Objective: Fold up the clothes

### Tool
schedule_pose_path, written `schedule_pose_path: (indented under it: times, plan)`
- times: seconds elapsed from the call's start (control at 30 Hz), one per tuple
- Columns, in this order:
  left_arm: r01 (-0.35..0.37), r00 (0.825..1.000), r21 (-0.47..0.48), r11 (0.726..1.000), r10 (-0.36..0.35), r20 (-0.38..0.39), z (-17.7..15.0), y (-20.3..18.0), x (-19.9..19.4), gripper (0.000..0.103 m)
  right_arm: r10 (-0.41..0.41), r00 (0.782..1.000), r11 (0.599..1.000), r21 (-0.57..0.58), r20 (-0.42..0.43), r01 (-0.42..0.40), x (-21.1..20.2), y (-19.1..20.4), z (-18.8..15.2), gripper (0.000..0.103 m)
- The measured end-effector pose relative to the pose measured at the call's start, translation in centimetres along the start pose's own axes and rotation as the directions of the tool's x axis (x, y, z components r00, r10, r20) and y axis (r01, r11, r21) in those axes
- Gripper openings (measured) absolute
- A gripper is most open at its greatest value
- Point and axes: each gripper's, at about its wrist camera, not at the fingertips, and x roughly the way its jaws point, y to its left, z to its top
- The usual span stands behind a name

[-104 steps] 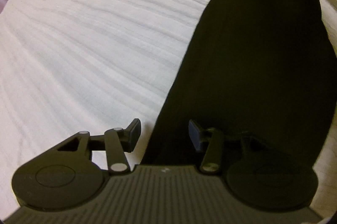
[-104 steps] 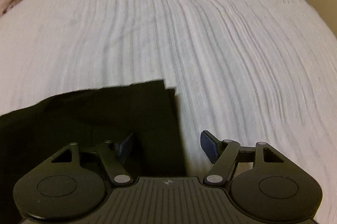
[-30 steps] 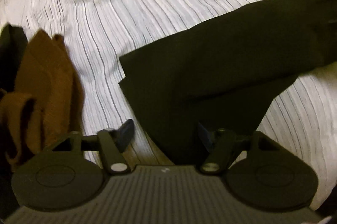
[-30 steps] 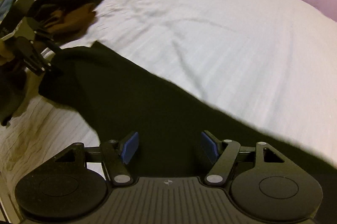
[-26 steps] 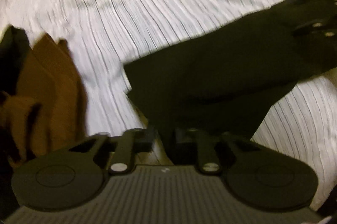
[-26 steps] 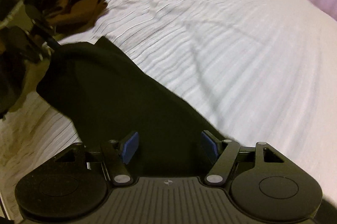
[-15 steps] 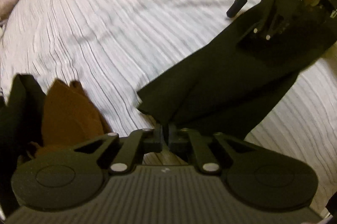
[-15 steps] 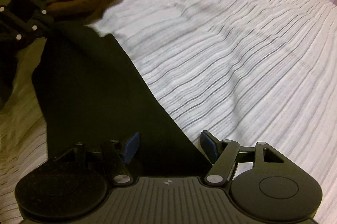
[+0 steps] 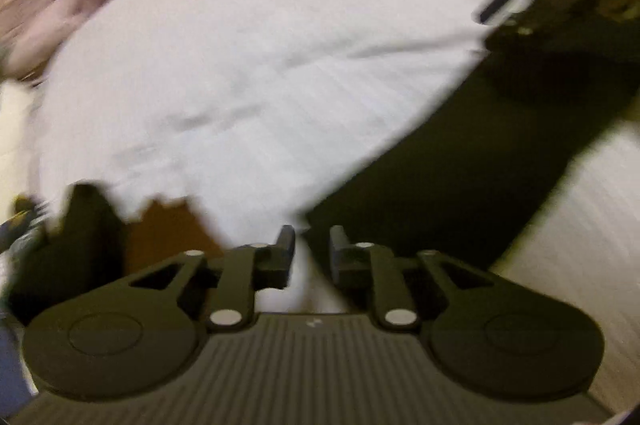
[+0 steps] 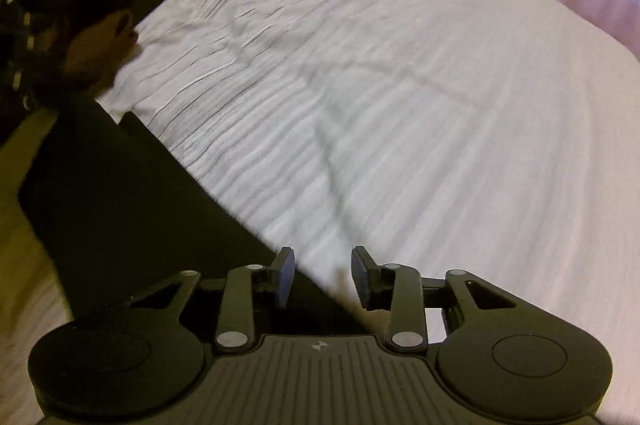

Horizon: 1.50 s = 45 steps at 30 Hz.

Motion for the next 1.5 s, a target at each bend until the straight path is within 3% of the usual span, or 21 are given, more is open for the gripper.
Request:
schedule_pose_path:
  times: [0.03,0.1,0.17,0.23,0.27,0.3,0.4,0.5,0.53,0.7,0.8,0.93,1.03,1.13,1.23,1.3,1.37,1.5]
  plan:
    - [0.031,0.999,0.062,0.998,-0.031,-0.009,-0.2,-1.7,0.3,0.032,-0.007,1.000,0.999,0.035,0.002,0.007,-1.3,0.1,-1.4,0.056]
    - [0.094,0.995,0.185,0.978,-0.089,-0.032,-0.7,-5.1,1.0,0.035,-0.024,1.000,0.995,0.098,-0.015,0.025,-3.5,0.7,-4.4,0.059]
    - [0.077,0.996,0.338,0.938,-0.054,-0.077,-1.7,-7.9,2.6,0.035,-0.036,0.998,0.988,0.150,-0.044,0.042,-5.5,1.3,-7.4,0.059]
    - [0.014,0.996,0.475,0.880,0.031,-0.088,-2.7,-9.7,4.1,0.033,-0.054,0.995,0.983,0.171,-0.080,0.067,-7.0,2.1,-10.2,0.059]
    - [-0.005,0.994,0.525,0.851,0.060,-0.089,-3.1,-10.1,4.6,0.024,-0.065,0.993,0.982,0.170,-0.096,0.081,-7.4,2.4,-11.2,0.059]
    - [-0.016,0.993,0.550,0.835,0.076,-0.087,-3.4,-10.0,4.7,0.005,-0.074,0.991,0.980,0.174,-0.111,0.093,-7.7,2.6,-12.1,0.059]
    - [-0.047,0.995,0.537,0.842,0.089,-0.052,-3.2,-8.0,2.5,0.001,-0.089,0.985,0.973,0.197,-0.148,0.117,-8.1,2.8,-13.8,0.059]
    - [-0.110,0.990,0.477,0.872,0.140,-0.028,-3.3,-5.7,1.0,0.001,-0.110,0.983,0.971,0.195,-0.144,0.137,-8.5,2.8,-14.1,0.059]
    - [-0.109,0.989,0.463,0.879,0.142,-0.036,-3.4,-5.5,1.2,0.001,-0.116,0.983,0.971,0.194,-0.141,0.142,-8.6,2.9,-14.0,0.059]
    - [-0.035,0.985,0.506,0.862,0.115,-0.127,-5.0,-7.5,3.2,0.001,-0.135,0.980,0.966,0.203,-0.146,0.163,-9.2,2.7,-14.5,0.059]
    - [-0.005,0.979,0.515,0.857,0.109,-0.171,-5.8,-8.4,3.2,0.008,-0.157,0.975,0.940,0.279,-0.158,0.197,-10.5,1.9,-16.2,0.059]
    - [0.031,0.984,0.453,0.891,0.053,-0.172,-4.9,-8.8,1.6,0.013,-0.219,0.957,0.839,0.464,-0.190,0.284,-12.9,-0.3,-20.2,0.059]
    - [0.047,0.990,0.414,0.909,0.012,-0.138,-3.2,-9.7,0.1,0.014,-0.284,0.934,0.722,0.593,-0.216,0.357,-15.1,-2.3,-23.7,0.059]
    - [0.061,0.997,0.417,0.907,-0.035,-0.069,-0.3,-12.0,-0.9,0.020,-0.337,0.909,0.580,0.708,-0.243,0.404,-17.0,-4.7,-27.0,0.059]
    - [0.064,0.997,0.455,0.888,-0.079,0.015,3.4,-16.0,-0.9,0.030,-0.371,0.890,0.462,0.778,-0.266,0.425,-18.4,-7.5,-30.0,0.059]
    - [0.072,0.990,0.499,0.863,-0.124,0.072,6.2,-19.5,-0.4,0.038,-0.377,0.891,0.427,0.806,-0.253,0.409,-18.9,-9.1,-31.3,0.059]
    - [0.077,0.978,0.552,0.831,-0.171,0.122,8.8,-23.2,0.1,0.039,-0.380,0.894,0.410,0.824,-0.236,0.392,-19.2,-10.6,-32.4,0.059]
    - [0.072,0.941,0.668,0.741,-0.273,0.201,13.7,-31.2,1.0,0.040,-0.320,0.942,0.342,0.914,-0.105,0.218,-19.7,-14.0,-34.9,0.059]
